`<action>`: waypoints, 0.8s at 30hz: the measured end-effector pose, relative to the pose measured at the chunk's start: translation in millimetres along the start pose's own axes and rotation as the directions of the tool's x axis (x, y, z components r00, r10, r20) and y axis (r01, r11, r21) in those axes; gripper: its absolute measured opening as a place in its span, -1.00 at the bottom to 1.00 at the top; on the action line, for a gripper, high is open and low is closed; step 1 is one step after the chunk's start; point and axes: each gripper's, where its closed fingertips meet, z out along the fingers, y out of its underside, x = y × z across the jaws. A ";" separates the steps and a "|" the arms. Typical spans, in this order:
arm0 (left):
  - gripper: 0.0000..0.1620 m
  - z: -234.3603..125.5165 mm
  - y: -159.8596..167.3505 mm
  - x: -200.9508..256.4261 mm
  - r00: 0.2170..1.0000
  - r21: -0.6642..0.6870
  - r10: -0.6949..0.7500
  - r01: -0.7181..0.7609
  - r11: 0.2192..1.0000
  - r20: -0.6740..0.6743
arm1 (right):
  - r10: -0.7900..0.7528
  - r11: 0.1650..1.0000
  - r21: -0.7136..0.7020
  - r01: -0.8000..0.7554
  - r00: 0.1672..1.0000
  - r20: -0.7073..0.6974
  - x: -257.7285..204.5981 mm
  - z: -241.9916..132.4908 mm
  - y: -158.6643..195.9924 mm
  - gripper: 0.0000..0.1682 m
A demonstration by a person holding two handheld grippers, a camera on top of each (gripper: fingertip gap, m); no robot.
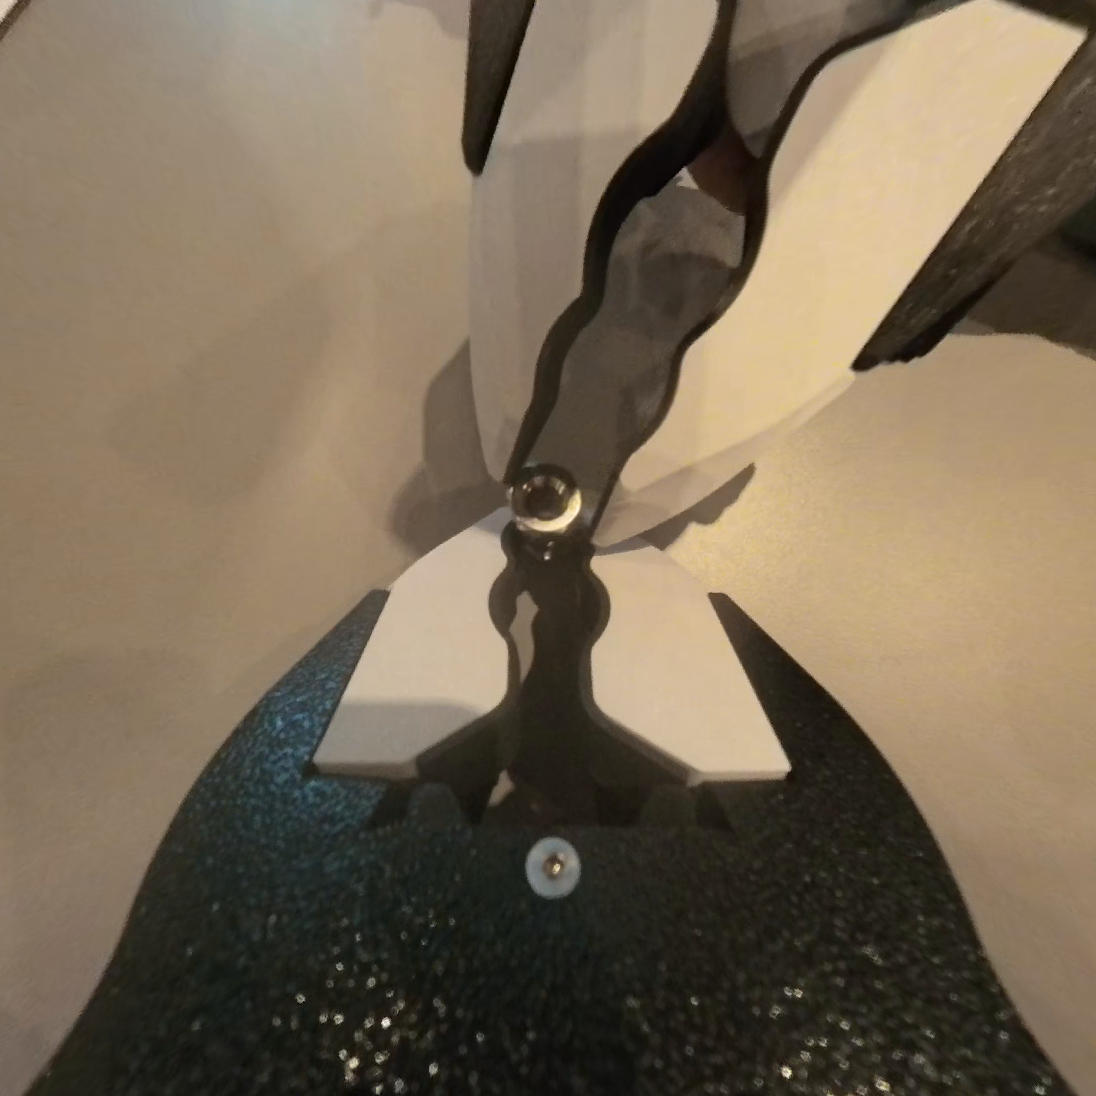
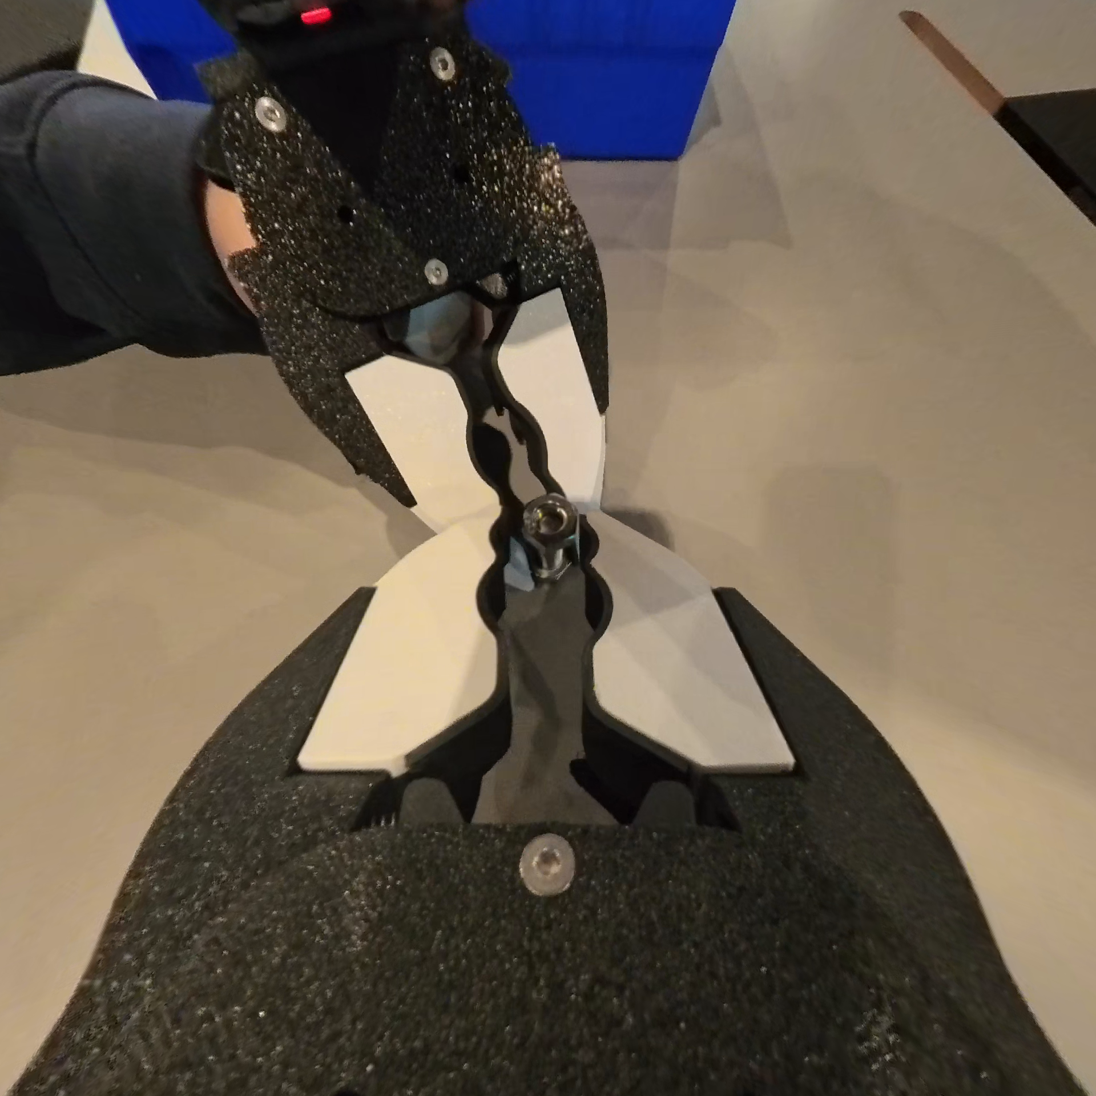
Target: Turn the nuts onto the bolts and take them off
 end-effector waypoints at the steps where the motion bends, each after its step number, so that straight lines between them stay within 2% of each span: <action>1: -0.80 -0.1 -0.2 0.0 1.000 0.002 0.000 0.000 1.000 0.000 | 0.004 1.000 0.009 -0.004 1.000 0.005 0.0 -1.3 0.0 -0.72; 9: -0.80 -0.5 -0.7 0.3 1.000 0.013 0.003 -0.003 1.000 -0.003 | 0.006 0.993 0.115 -0.007 1.000 0.014 1.7 -11.4 -3.6 -0.73; 15: -0.80 -0.6 -0.8 0.2 1.000 0.014 0.004 -0.004 1.000 -0.004 | -0.005 0.994 0.113 0.001 0.999 0.037 -1.1 -5.9 -0.7 -0.77; 24: -0.80 -0.3 -0.5 0.0 1.000 0.008 0.004 -0.004 1.000 -0.004 | -0.051 0.993 0.109 0.050 0.999 0.006 0.1 1.8 -2.2 -0.67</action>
